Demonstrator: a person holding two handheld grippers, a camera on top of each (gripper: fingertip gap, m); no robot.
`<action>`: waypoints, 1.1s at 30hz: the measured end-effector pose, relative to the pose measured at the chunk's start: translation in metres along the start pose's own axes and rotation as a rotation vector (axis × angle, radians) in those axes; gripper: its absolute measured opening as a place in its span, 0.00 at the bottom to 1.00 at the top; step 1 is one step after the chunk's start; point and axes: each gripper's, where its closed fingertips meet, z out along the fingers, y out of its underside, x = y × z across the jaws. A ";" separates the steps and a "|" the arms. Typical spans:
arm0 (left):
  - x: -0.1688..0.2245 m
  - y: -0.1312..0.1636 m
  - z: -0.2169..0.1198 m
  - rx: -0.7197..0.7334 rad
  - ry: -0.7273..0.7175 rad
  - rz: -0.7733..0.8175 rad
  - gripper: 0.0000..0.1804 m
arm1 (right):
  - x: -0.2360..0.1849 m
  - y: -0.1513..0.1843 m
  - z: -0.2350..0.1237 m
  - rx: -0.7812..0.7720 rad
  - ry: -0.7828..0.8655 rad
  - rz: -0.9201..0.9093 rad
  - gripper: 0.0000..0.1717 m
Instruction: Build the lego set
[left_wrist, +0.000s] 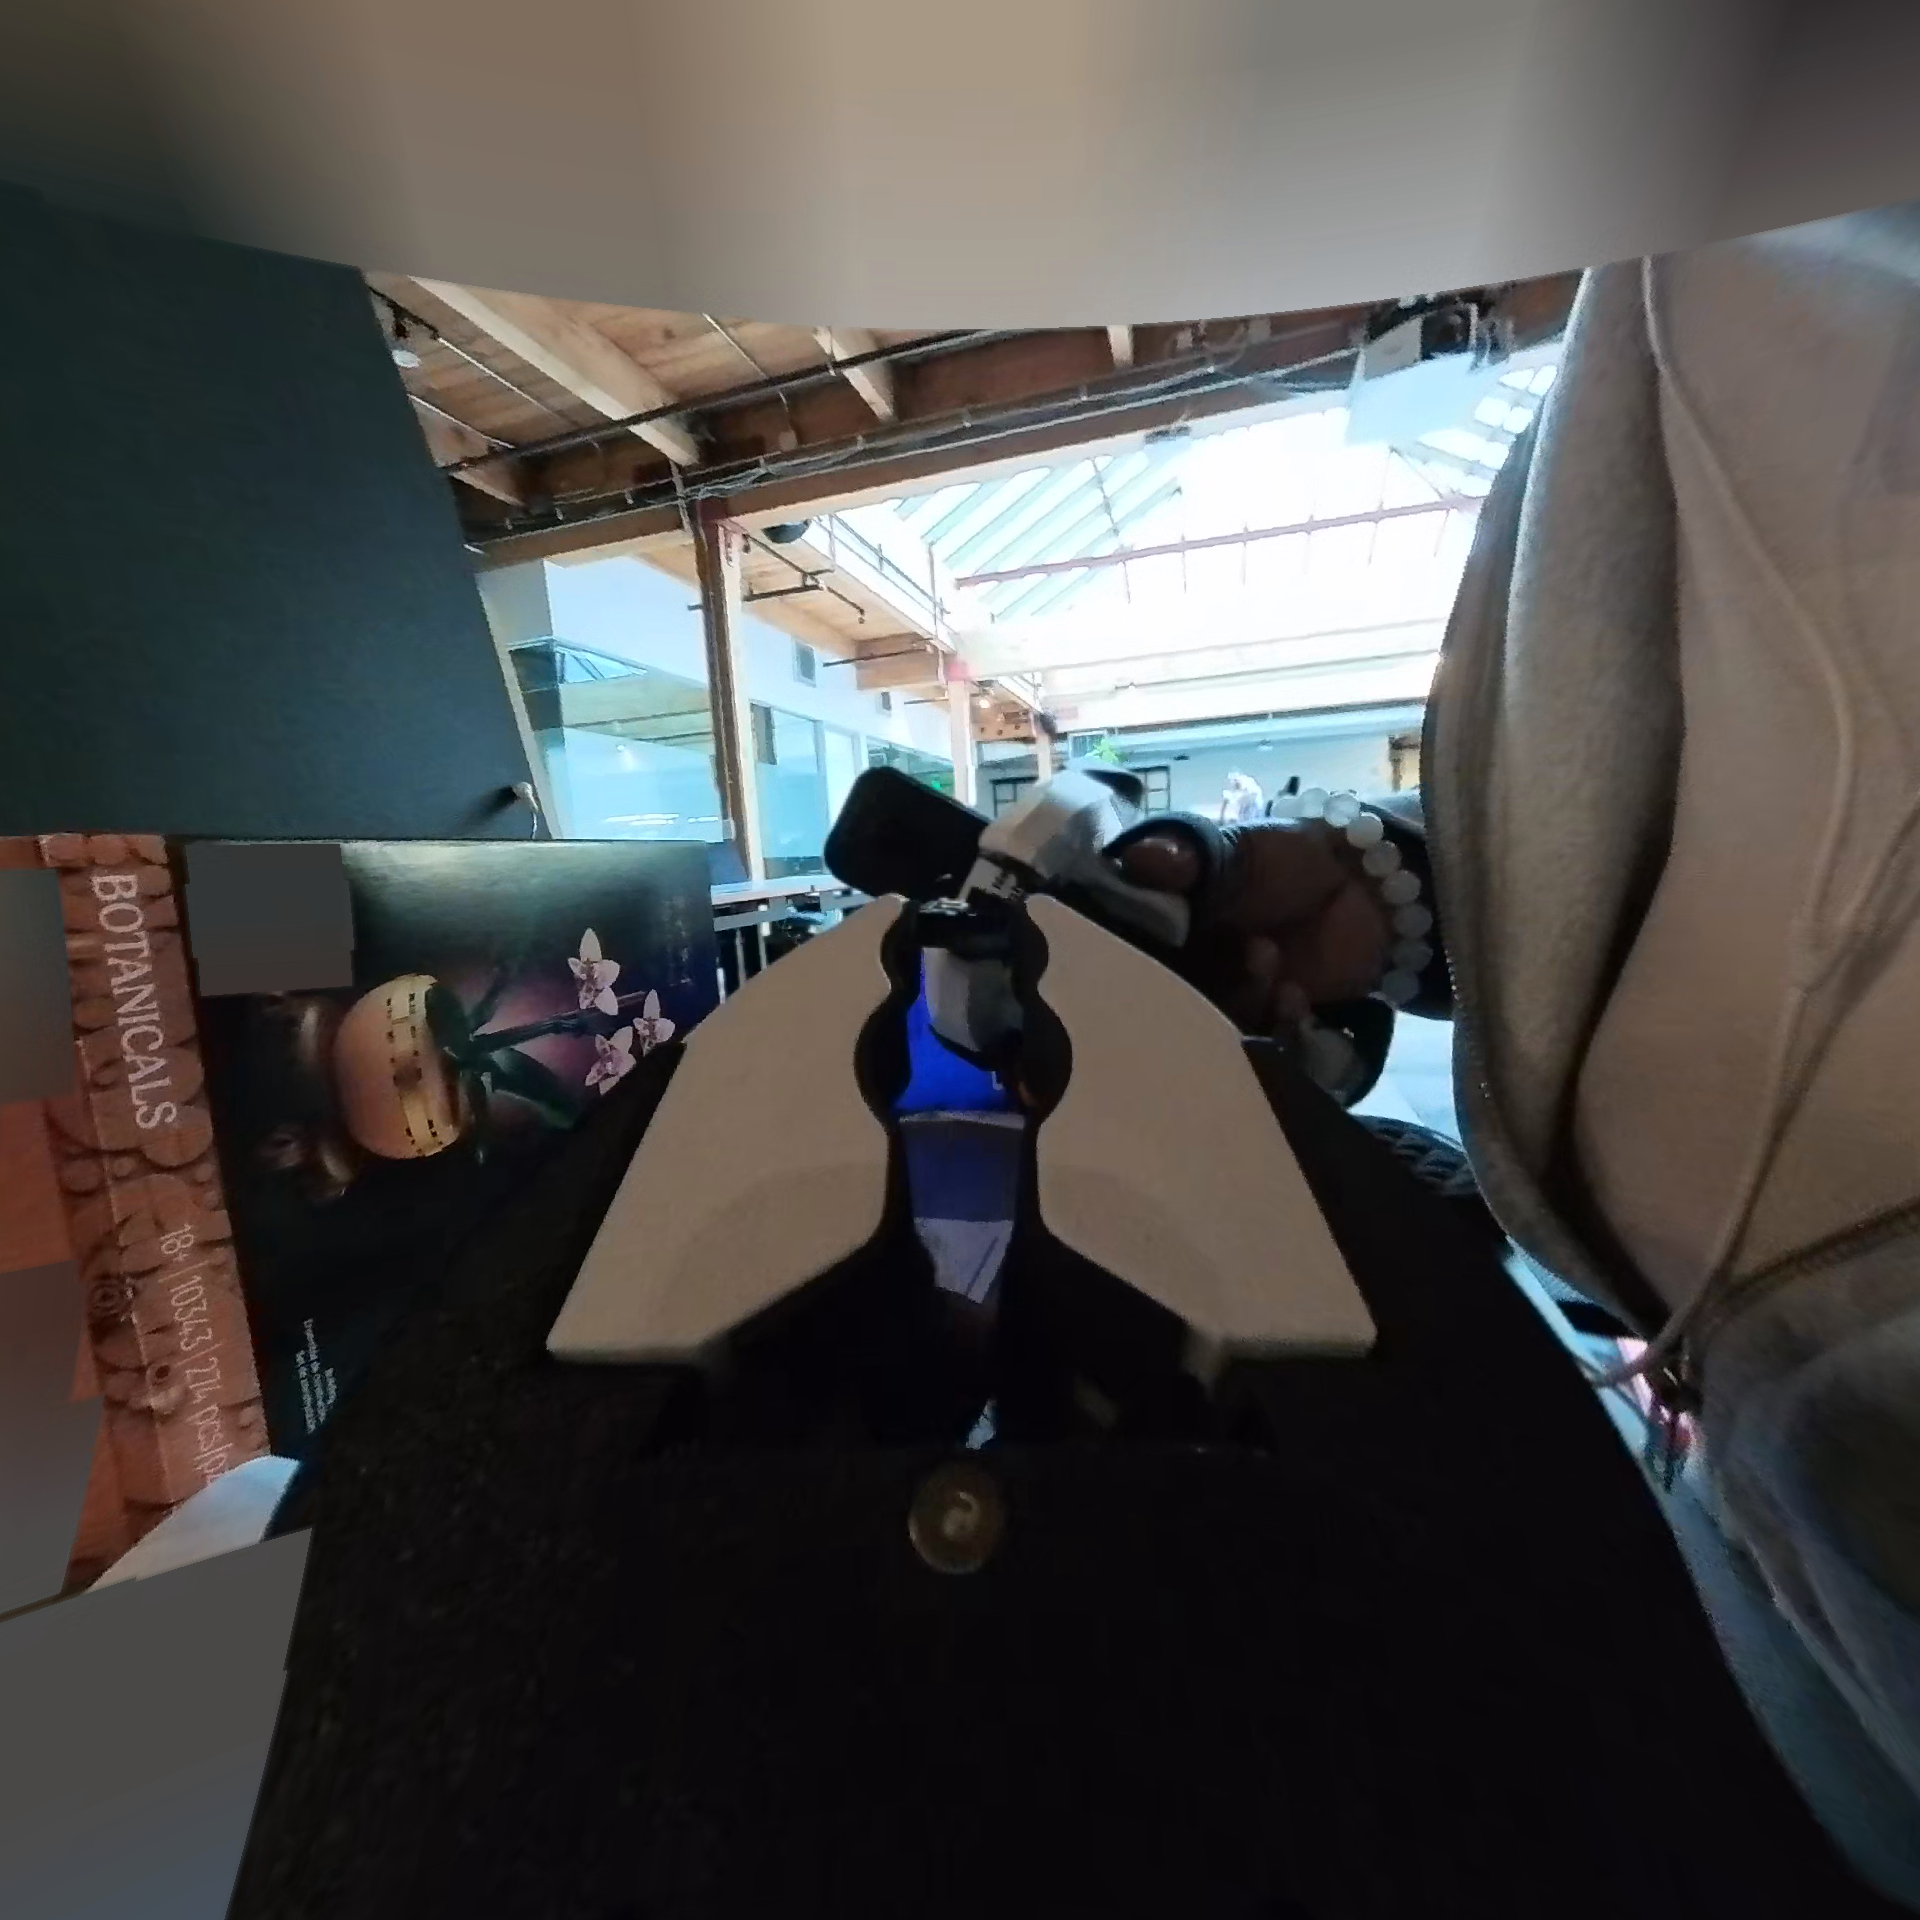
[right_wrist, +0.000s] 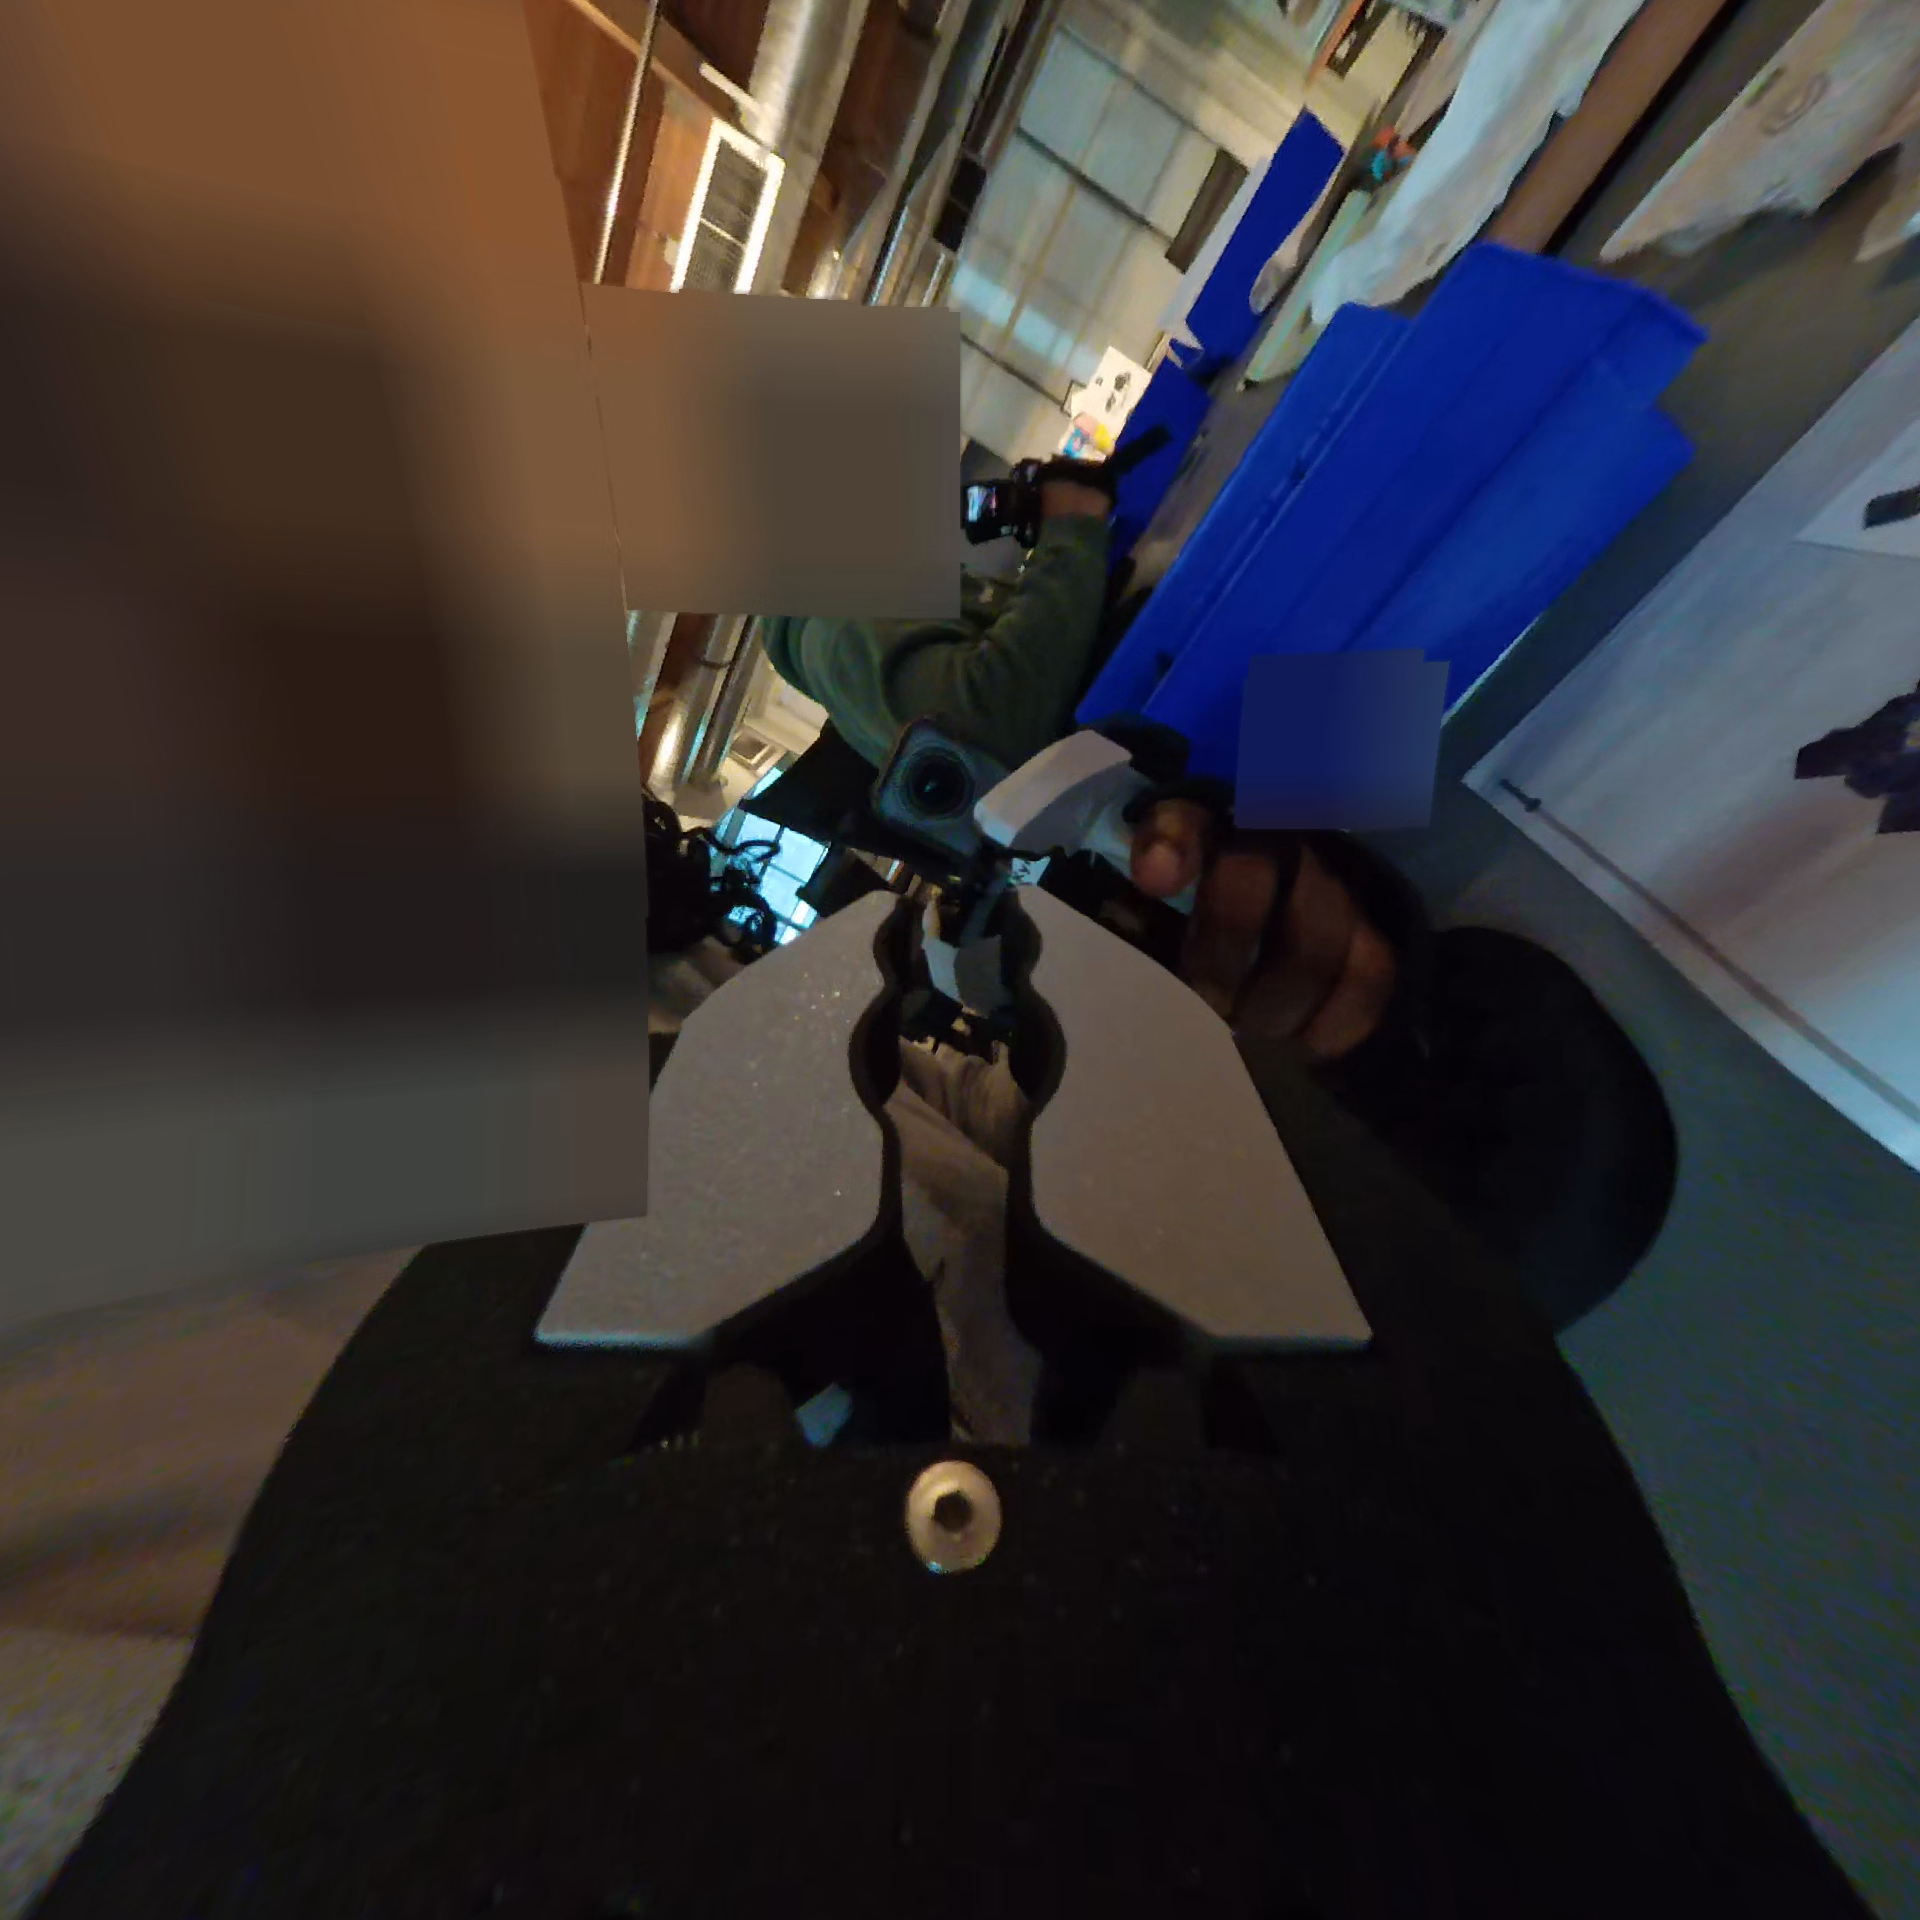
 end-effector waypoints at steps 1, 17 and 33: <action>0.001 0.000 0.000 -0.005 0.002 0.009 0.09 | 0.001 0.001 0.000 -0.008 0.004 0.005 0.07; 0.020 0.006 0.001 -0.083 0.091 0.258 0.09 | 0.000 0.019 -0.008 -0.153 -0.045 0.146 0.04; 0.019 0.003 0.002 -0.123 0.045 0.433 0.09 | -0.003 0.015 -0.007 -0.226 -0.040 0.342 0.04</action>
